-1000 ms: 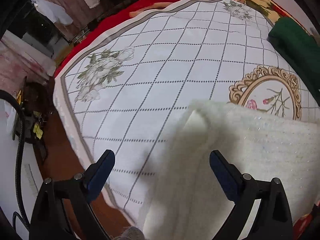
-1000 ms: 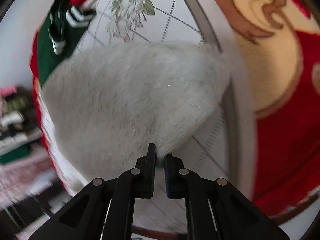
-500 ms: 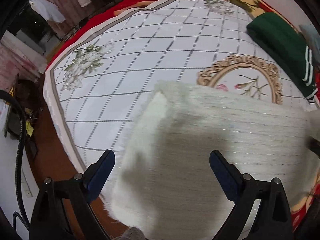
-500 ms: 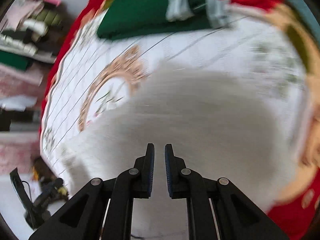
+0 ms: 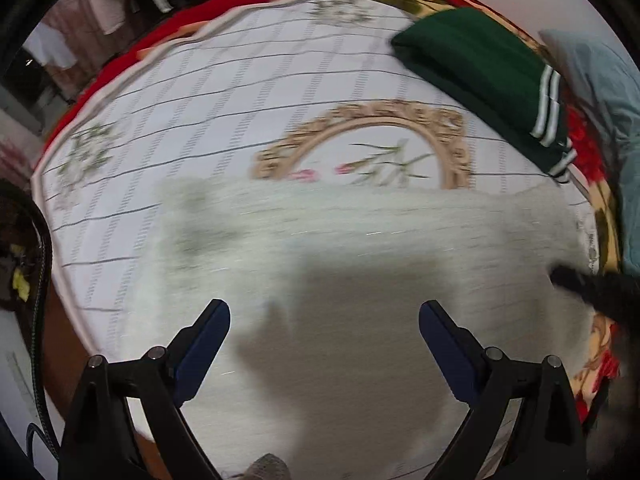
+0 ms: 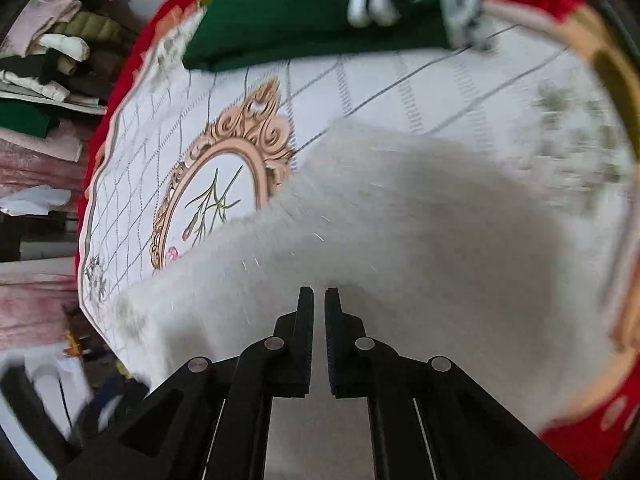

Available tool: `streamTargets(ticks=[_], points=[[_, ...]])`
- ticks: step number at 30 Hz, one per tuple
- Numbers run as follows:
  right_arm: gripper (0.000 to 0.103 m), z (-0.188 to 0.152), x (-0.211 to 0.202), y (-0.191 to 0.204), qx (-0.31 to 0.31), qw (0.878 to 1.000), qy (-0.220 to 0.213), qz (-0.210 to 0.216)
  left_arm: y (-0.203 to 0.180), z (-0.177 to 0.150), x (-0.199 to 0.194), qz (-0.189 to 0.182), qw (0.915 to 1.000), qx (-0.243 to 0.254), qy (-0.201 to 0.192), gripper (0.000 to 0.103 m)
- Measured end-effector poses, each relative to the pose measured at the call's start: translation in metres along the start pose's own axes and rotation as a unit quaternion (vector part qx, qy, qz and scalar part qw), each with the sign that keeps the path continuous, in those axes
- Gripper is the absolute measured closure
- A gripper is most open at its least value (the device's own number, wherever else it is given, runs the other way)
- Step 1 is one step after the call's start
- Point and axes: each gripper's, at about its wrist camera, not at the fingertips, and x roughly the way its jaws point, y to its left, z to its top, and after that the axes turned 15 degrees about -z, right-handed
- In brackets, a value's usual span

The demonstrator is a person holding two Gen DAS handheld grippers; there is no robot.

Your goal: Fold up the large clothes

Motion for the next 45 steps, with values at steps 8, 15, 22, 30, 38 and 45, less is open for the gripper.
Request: streamTargets(ticks=[8,15,22,30,38,45], points=[[0.002,-0.073,-0.032,-0.134,0.106,0.994,-0.017,-0.018,-0.027,-0.004,0.104,0.029,0.9976,0.036,0.051,0.000],[0.003,-0.099,0.042,-0.203,0.221,0.970,0.010,0.103,-0.015,-0.003,0.077,0.014,0.9981,0.023,0.055,0.000],[0.009,-0.093,0.102,-0.207,0.305,0.918,-0.024,0.254,-0.004,-0.014,0.078,0.019,0.9978,0.009,0.063,0.000],[0.034,-0.051,0.115,-0.172,0.278,0.903,-0.033,0.326,-0.025,-0.008,0.090,0.041,0.9960,0.062,0.051,0.000],[0.073,-0.051,0.065,-0.165,0.292,0.895,-0.069,0.329,-0.045,0.005,0.100,0.019,0.9932,0.110,0.033,0.000],[0.060,-0.103,0.037,-0.204,0.300,0.916,-0.073,0.256,-0.083,0.001,0.105,-0.021,0.9885,0.141,0.050,0.000]])
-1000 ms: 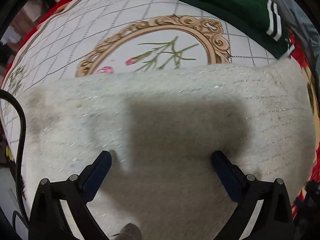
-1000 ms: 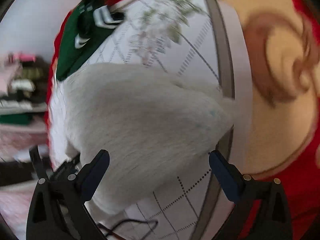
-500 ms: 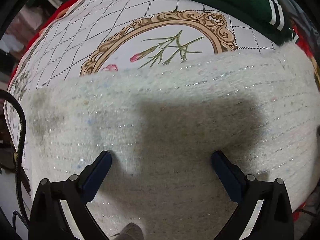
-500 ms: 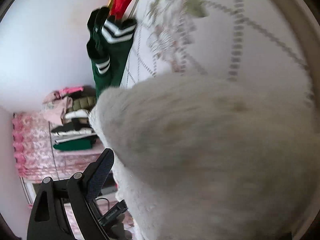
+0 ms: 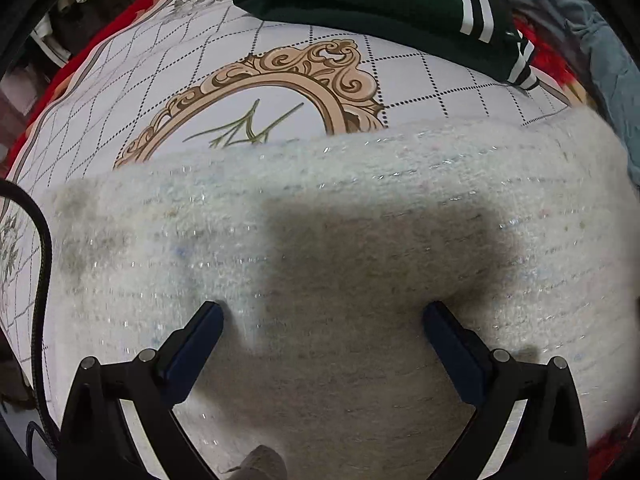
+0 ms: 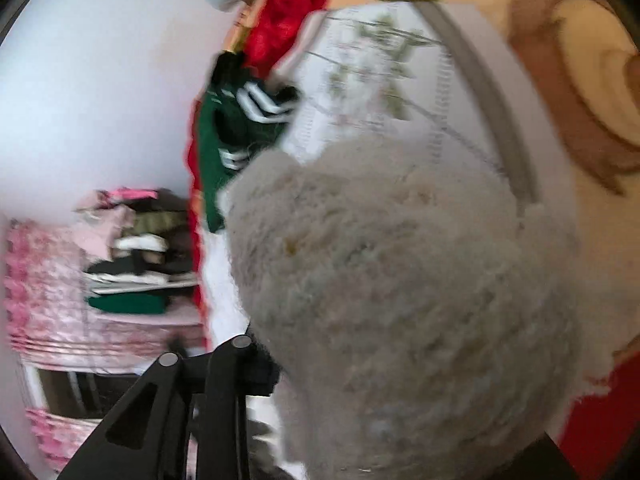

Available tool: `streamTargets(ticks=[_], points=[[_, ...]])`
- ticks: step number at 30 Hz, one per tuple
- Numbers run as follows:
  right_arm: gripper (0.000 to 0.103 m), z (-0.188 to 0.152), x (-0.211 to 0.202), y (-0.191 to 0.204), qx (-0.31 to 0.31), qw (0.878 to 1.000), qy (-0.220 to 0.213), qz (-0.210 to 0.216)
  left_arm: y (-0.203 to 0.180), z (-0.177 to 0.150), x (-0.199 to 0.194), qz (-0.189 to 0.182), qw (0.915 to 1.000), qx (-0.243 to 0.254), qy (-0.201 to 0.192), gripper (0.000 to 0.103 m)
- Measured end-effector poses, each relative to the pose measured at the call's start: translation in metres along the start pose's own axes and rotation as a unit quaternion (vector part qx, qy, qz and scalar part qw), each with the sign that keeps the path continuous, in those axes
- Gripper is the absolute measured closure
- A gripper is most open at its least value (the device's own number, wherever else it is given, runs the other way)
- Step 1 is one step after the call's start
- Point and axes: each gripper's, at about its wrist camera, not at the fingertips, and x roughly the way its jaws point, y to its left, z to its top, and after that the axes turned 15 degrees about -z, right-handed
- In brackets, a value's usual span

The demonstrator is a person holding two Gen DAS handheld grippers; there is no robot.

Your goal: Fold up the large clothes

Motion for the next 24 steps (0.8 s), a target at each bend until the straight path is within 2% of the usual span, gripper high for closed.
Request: streamTargets(ticks=[2,3,5,7,10,12,15,17,20,22,24], points=[[0.053,0.000,0.010,-0.018,0.011,1.000,0.022,-0.017,0.001,-0.001,-0.004,-0.005,0.9999,-0.014,0.001,0.000],[0.045,-0.001,0.012,-0.023,0.014,0.999,0.029,-0.032,0.001,-0.002,-0.008,-0.008,0.9997,-0.024,0.000,0.000],[0.044,-0.005,0.008,-0.026,0.013,0.998,0.038,-0.056,0.003,-0.004,-0.016,-0.006,0.9993,-0.036,-0.003,0.000],[0.044,-0.012,-0.007,-0.021,-0.013,0.995,0.030,-0.097,0.005,-0.008,-0.031,-0.003,0.9986,-0.052,-0.012,0.000],[0.044,-0.019,-0.042,-0.006,-0.066,0.982,0.001,-0.175,0.023,-0.013,-0.065,0.000,0.9958,-0.082,-0.042,0.000],[0.044,-0.019,-0.069,0.004,-0.093,0.975,-0.028,-0.198,0.052,-0.017,-0.086,0.017,0.9933,-0.102,-0.053,0.000],[0.044,-0.008,-0.097,0.031,-0.132,0.968,-0.093,-0.194,0.088,-0.019,-0.108,0.037,0.9880,-0.134,-0.068,0.000],[0.039,0.005,-0.099,0.055,-0.167,0.961,-0.131,-0.180,0.108,-0.026,-0.113,0.044,0.9853,-0.147,-0.074,0.000],[0.038,0.029,-0.084,0.089,-0.205,0.958,-0.126,-0.153,0.131,-0.014,-0.114,0.051,0.9801,-0.173,-0.083,0.000],[0.038,0.042,-0.065,0.114,-0.235,0.951,-0.113,-0.166,0.143,-0.003,-0.103,0.060,0.9792,-0.176,-0.082,0.000],[0.038,0.049,-0.047,0.132,-0.260,0.947,-0.087,-0.170,0.154,0.008,-0.088,0.044,0.9816,-0.170,-0.076,0.000]])
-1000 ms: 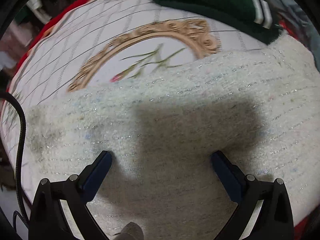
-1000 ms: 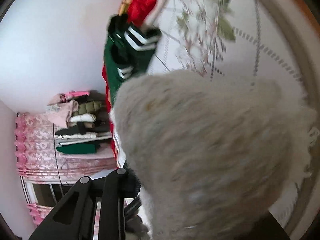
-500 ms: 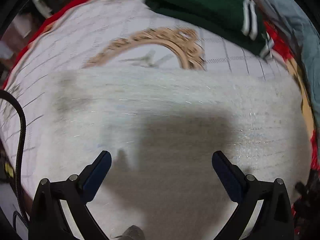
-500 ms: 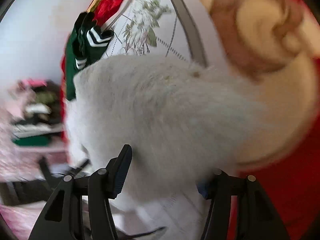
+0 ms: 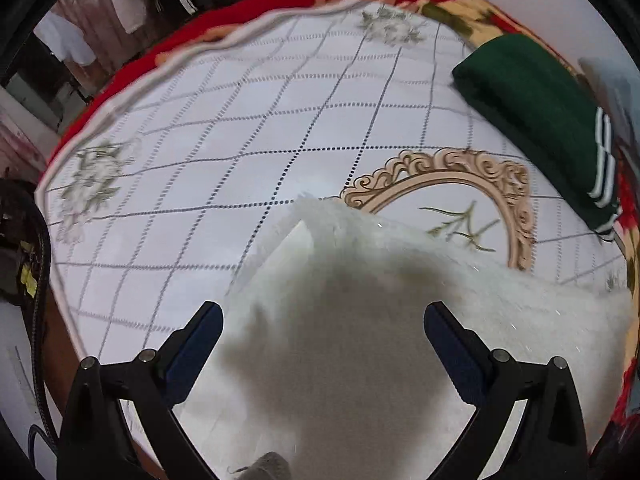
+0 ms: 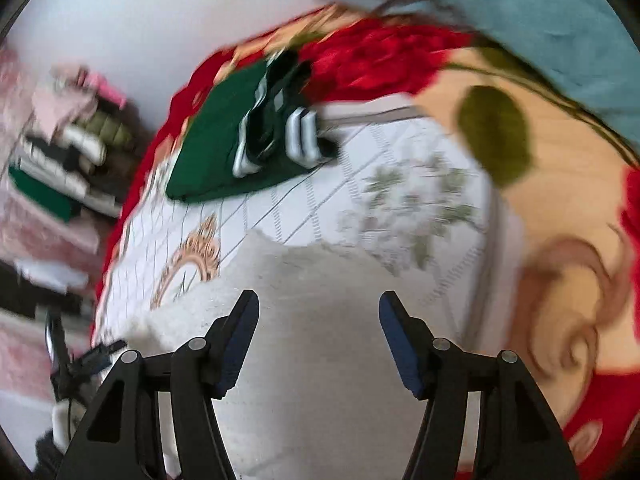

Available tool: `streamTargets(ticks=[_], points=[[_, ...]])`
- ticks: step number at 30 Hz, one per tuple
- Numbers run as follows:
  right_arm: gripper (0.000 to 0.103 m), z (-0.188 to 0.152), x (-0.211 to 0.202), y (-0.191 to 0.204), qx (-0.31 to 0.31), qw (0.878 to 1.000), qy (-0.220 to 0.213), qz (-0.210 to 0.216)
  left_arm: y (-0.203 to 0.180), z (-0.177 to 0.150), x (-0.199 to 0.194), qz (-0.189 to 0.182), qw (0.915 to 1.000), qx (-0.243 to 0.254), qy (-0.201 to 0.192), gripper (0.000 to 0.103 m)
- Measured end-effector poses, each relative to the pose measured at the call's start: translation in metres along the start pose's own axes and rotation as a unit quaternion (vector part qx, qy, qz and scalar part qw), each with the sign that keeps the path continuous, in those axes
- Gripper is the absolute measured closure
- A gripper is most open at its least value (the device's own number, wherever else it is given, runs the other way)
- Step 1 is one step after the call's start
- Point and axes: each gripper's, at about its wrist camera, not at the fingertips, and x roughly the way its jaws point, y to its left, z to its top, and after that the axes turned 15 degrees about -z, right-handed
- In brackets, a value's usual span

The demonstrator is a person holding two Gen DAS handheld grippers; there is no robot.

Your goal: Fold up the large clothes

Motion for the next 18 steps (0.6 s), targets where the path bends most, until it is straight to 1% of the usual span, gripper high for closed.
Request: streamTargets(ticks=[2,4,5,6,7,8,9,10,11,13,14,15,16,17,18], points=[[0.038,0.013,0.026,0.021,-0.031,0.999,0.034,0.009,0.006,0.007,0.015,0.001,0.9999,-0.005,0.012,0.001],[0.038,0.019,0.048,0.038,-0.062,0.996,0.059,0.002,0.011,0.013,0.032,0.003,0.9997,-0.007,0.025,0.001],[0.038,0.020,0.058,0.045,-0.076,0.995,0.067,0.002,0.013,0.015,0.036,-0.003,0.9994,-0.008,0.033,0.001],[0.038,0.020,0.065,0.050,-0.091,0.993,0.070,-0.005,0.014,0.016,0.041,-0.008,0.9993,-0.008,0.037,0.007],[0.038,0.024,0.074,0.060,-0.113,0.991,0.076,-0.015,0.014,0.016,0.044,-0.013,0.9991,-0.005,0.039,0.022],[0.038,0.027,0.082,0.066,-0.128,0.988,0.083,-0.018,0.014,0.017,0.044,-0.017,0.9990,0.000,0.041,0.033],[0.038,0.028,0.089,0.069,-0.135,0.987,0.088,-0.020,0.013,0.016,0.042,-0.023,0.9990,0.007,0.037,0.063],[0.038,0.031,0.096,0.072,-0.141,0.985,0.096,-0.025,0.013,0.015,0.040,-0.039,0.9986,0.007,0.034,0.089],[0.038,0.034,0.105,0.075,-0.147,0.982,0.113,-0.024,0.013,0.015,0.038,-0.050,0.9983,0.005,0.031,0.093],[0.038,0.036,0.118,0.080,-0.149,0.979,0.139,-0.014,0.011,0.014,0.028,-0.047,0.9987,0.010,0.013,0.097],[0.042,0.037,0.121,0.083,-0.150,0.978,0.145,-0.010,0.010,0.014,0.020,-0.050,0.9987,0.011,0.004,0.097],[0.068,0.038,0.122,0.087,-0.152,0.978,0.141,-0.003,0.011,0.014,0.015,-0.052,0.9986,0.009,-0.003,0.097],[0.085,0.039,0.121,0.090,-0.154,0.978,0.140,0.001,0.012,0.014,0.007,-0.055,0.9984,0.003,-0.011,0.098],[0.093,0.041,0.118,0.094,-0.158,0.979,0.129,-0.008,0.015,0.014,-0.001,-0.062,0.9979,-0.004,-0.018,0.098],[0.097,0.042,0.114,0.096,-0.155,0.981,0.118,-0.010,0.017,0.014,-0.007,-0.066,0.9975,-0.010,-0.023,0.098]])
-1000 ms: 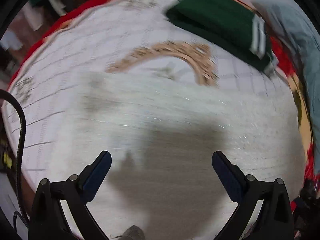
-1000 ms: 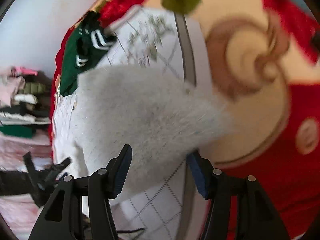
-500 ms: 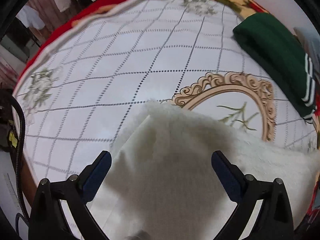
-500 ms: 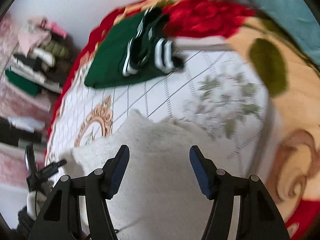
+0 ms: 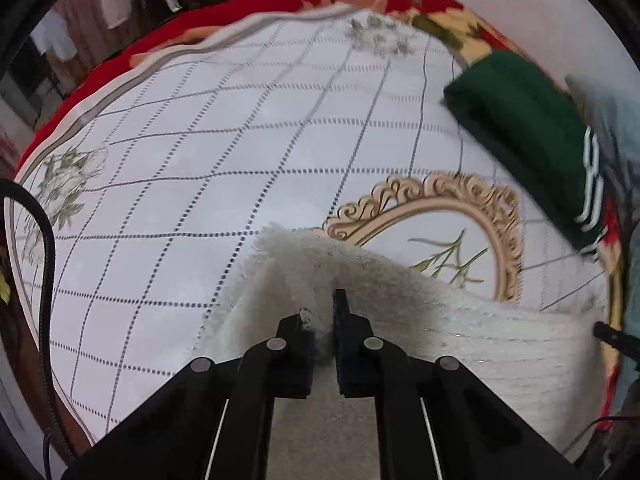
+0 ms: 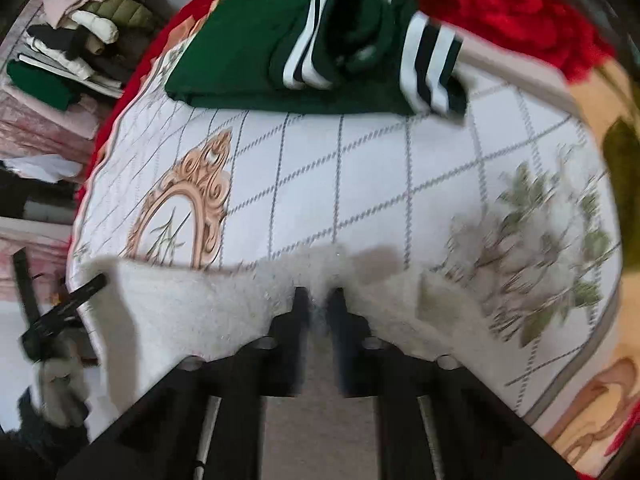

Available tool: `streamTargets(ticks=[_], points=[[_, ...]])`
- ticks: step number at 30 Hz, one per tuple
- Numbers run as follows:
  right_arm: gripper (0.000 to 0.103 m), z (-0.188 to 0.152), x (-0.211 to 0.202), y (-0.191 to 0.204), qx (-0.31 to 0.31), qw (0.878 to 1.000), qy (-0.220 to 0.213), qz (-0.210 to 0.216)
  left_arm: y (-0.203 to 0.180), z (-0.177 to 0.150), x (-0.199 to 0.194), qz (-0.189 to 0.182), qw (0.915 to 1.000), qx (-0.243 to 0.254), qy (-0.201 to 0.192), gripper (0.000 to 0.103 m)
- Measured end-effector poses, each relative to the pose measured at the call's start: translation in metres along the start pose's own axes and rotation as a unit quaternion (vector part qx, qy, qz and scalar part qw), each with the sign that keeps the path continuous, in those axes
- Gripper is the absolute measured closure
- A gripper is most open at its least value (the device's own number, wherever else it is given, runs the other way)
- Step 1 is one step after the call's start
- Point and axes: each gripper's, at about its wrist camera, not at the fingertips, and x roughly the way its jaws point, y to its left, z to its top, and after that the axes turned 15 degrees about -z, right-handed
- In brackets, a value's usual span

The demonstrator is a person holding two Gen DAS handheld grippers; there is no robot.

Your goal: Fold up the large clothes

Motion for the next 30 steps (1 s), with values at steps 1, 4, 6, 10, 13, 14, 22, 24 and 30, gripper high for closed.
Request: streamTargets(ticks=[1,4,6,10,13,14,22,24,30], points=[[0.097,0.000,-0.005,0.001,0.006,1.000,-0.008,0.000,0.000,-0.002,-0.007,0.004,1.0000,-0.002,-0.007,0.098],[0.098,-0.001,-0.021,0.004,0.031,0.999,-0.034,-0.003,0.004,-0.006,-0.024,-0.002,0.9998,-0.013,-0.015,0.098],[0.098,-0.003,-0.029,0.005,0.044,0.998,-0.046,-0.001,0.009,-0.010,-0.034,-0.010,0.9995,-0.023,-0.017,0.098],[0.099,-0.003,-0.037,0.012,0.054,0.996,-0.067,-0.006,0.024,-0.012,-0.021,0.008,0.9995,-0.032,-0.002,0.098],[0.099,0.000,-0.015,0.014,0.056,0.997,-0.045,-0.029,0.046,-0.016,0.016,0.014,0.9976,-0.053,0.042,0.097],[0.099,0.002,-0.004,0.017,0.053,0.997,-0.036,-0.045,0.051,-0.017,0.026,0.014,0.9970,-0.056,0.052,0.097],[0.077,0.007,-0.018,0.013,0.055,0.997,-0.018,-0.051,0.043,-0.011,-0.020,0.001,0.9983,-0.051,0.029,0.090],[0.065,-0.002,-0.041,0.016,0.044,0.997,-0.037,-0.044,0.046,-0.015,-0.043,0.006,0.9981,-0.058,0.018,0.077],[0.060,-0.047,-0.089,0.020,0.039,0.998,-0.043,-0.013,0.067,-0.044,-0.094,-0.002,0.9961,-0.088,-0.004,0.021]])
